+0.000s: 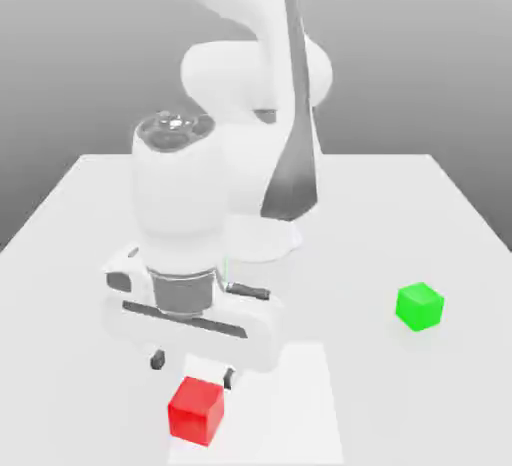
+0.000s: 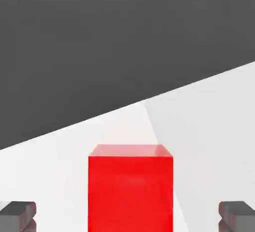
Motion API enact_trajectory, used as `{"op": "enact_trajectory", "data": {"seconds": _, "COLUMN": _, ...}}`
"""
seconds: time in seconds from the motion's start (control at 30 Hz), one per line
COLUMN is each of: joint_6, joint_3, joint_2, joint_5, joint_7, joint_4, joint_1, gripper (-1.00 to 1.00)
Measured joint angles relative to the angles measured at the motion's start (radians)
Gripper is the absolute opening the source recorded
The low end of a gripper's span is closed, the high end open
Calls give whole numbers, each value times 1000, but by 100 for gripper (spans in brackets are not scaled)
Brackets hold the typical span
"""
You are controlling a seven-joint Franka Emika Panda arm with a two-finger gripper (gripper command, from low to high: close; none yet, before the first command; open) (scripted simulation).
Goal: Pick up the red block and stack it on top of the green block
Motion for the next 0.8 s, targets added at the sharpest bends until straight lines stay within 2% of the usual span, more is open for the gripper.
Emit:
{"op": "enact_trajectory", "data": {"seconds": 0.03, "joint_6": 30, "joint_3": 3, "joint_2": 36, "joint_5": 3, "joint_7": -2, "joint_4": 5, "joint_1": -3, "gripper": 0}}
{"op": "enact_trajectory", "data": {"seconds": 0.07, "joint_6": 52, "joint_3": 5, "joint_2": 63, "joint_5": 5, "joint_7": -3, "joint_4": 9, "joint_1": -4, "gripper": -100}}
{"op": "enact_trajectory", "data": {"seconds": 0.3, "joint_6": 54, "joint_3": 6, "joint_2": 64, "joint_5": 3, "joint_7": -1, "joint_4": 9, "joint_1": -6, "gripper": -100}}
{"op": "enact_trajectory", "data": {"seconds": 0.47, "joint_6": -77, "joint_3": 3, "joint_2": -92, "joint_5": -10, "joint_7": 6, "joint_4": -16, "joint_1": -1, "gripper": -100}}
{"op": "enact_trajectory", "data": {"seconds": 0.53, "joint_6": -102, "joint_3": 61, "joint_2": -150, "joint_5": 8, "joint_7": -48, "joint_4": -48, "joint_1": 34, "gripper": -100}}
{"op": "enact_trajectory", "data": {"seconds": 0.67, "joint_6": -122, "joint_3": 189, "joint_2": -257, "joint_5": 73, "joint_7": -206, "joint_4": -129, "joint_1": 223, "gripper": -100}}
{"op": "enact_trajectory", "data": {"seconds": 0.8, "joint_6": -136, "joint_3": 243, "joint_2": -359, "joint_5": 122, "joint_7": -361, "joint_4": -214, "joint_1": 415, "gripper": -100}}
